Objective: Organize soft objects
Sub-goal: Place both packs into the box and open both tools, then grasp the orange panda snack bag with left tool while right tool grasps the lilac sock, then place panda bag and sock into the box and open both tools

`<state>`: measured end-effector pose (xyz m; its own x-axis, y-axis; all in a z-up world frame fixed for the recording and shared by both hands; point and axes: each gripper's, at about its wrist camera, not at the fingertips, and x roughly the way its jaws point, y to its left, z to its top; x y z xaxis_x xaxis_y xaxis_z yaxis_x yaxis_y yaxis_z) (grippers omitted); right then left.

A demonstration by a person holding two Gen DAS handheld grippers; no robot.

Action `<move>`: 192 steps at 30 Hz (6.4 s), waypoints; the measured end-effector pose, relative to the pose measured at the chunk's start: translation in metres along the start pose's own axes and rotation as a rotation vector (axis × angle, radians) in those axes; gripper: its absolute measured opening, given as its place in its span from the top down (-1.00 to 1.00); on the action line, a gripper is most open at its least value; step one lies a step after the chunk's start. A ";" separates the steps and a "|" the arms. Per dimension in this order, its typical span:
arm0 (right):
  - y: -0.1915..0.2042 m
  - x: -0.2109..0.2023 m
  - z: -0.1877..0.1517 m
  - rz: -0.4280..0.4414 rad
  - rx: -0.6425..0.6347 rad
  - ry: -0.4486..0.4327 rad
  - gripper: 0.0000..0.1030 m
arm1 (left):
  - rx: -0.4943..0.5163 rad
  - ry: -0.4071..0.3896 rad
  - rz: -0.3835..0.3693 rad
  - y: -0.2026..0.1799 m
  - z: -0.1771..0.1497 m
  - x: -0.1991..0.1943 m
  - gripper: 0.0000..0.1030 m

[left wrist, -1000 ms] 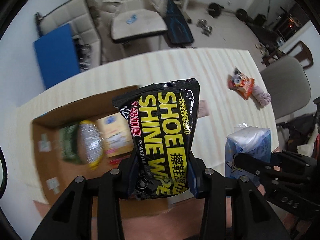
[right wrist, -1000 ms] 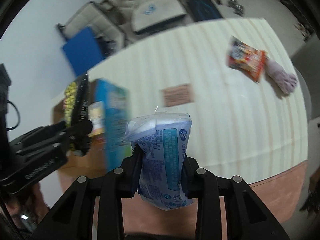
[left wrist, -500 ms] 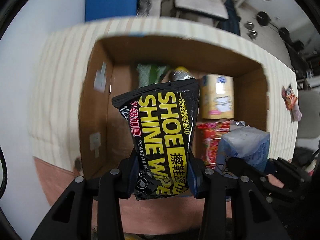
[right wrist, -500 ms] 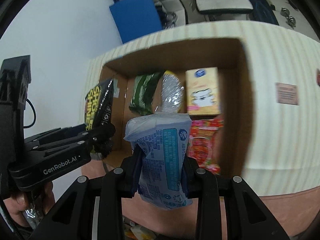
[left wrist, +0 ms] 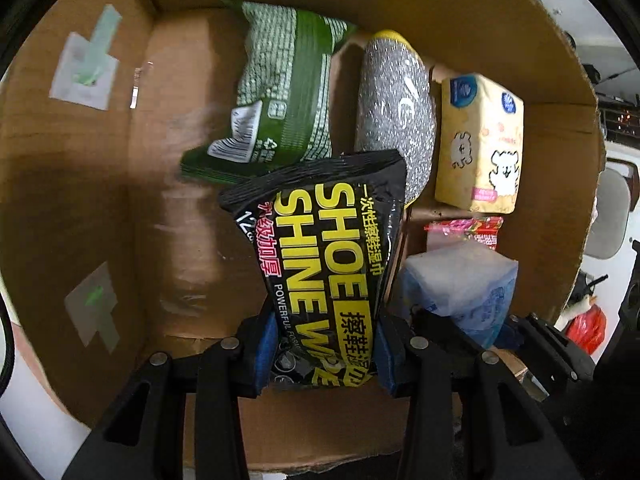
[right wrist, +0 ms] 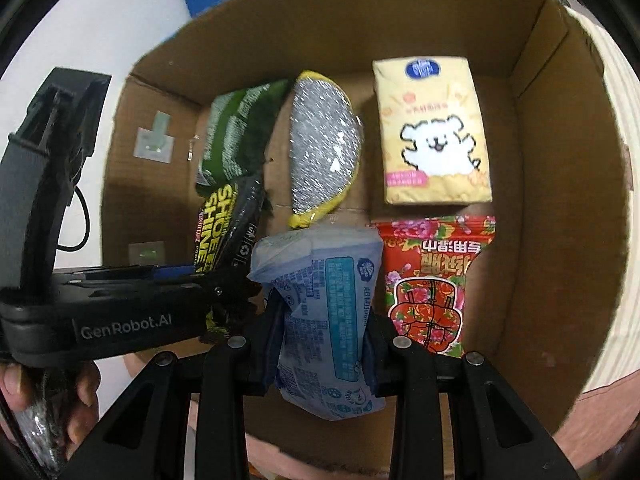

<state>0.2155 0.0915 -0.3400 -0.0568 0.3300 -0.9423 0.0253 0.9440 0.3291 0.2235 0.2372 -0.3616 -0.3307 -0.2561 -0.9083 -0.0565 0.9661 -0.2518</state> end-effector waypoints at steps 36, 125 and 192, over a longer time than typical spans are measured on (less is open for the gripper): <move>-0.020 -0.112 -0.070 -0.226 -0.069 -0.195 -1.00 | 0.026 -0.444 0.192 -0.042 -0.116 -0.100 -0.95; -0.464 -0.197 0.022 -0.041 0.263 -0.147 0.26 | 0.340 -0.284 0.120 -0.475 0.052 0.021 0.14; -0.011 -0.082 -0.010 -0.156 0.023 -0.182 -0.97 | 0.022 -0.472 0.266 0.003 -0.040 -0.126 -0.96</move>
<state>0.2101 0.0544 -0.2656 0.1194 0.1717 -0.9779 0.0534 0.9824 0.1790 0.2274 0.2735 -0.2340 0.1282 0.0057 -0.9917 -0.0068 1.0000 0.0049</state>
